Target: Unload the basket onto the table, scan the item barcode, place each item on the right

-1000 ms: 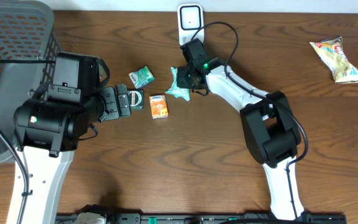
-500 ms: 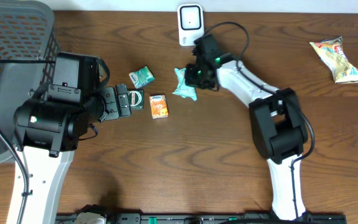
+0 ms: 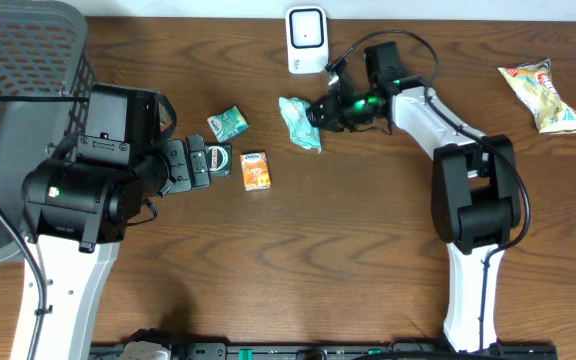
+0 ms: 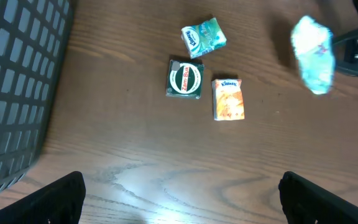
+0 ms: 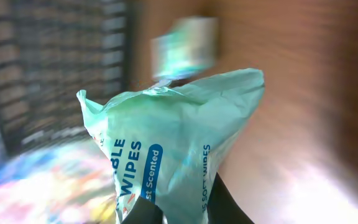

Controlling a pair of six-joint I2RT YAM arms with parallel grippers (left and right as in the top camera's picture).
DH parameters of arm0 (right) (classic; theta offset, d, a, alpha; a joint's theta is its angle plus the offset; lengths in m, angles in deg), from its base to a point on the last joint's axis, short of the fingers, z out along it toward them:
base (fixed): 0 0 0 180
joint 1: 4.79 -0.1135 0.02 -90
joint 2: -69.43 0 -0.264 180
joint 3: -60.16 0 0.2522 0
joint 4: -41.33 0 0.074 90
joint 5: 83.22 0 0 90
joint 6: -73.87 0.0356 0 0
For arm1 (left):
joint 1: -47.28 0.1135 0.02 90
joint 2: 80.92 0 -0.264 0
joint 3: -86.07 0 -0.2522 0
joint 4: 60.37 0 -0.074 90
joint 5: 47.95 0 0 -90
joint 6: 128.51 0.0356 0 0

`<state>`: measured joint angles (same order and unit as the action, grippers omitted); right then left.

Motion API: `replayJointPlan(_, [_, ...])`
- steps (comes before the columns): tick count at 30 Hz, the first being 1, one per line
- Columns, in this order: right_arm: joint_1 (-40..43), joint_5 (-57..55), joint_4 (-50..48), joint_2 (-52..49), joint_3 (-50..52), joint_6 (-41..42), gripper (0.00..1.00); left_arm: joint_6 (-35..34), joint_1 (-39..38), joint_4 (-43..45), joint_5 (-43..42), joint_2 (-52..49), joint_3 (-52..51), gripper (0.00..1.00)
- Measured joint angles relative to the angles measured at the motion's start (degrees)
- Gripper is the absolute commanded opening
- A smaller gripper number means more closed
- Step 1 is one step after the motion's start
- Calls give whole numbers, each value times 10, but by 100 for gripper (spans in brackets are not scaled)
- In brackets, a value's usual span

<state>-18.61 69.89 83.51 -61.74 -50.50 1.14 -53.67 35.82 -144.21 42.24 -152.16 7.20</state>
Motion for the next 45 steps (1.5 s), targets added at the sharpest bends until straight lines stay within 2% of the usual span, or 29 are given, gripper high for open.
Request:
replayJointPlan(3, [5, 120, -12, 0, 0, -4, 1, 0, 0, 0, 0, 0, 0, 98])
replayJointPlan(9, [5, 214, -10, 0, 0, 38, 1, 0, 0, 0, 0, 0, 0, 98])
replayJointPlan(14, [5, 231, 60, 1, 0, 90, 1, 0, 0, 0, 0, 0, 0, 98])
replayJointPlan(17, [5, 236, 153, 1, 1, 118, 1, 0, 0, 0, 0, 0, 0, 98])
replayJointPlan(23, [5, 238, 280, 1, 3, 126, 1, 0, 0, 0, 0, 0, 0, 98])
replayJointPlan(31, [5, 239, 317, 1, 3, 120, 1, 0, 0, 0, 0, 0, 0, 98])
replayJointPlan(45, [5, 238, 291, 1, 3, 114, 1, 0, 0, 0, 0, 0, 0, 98])
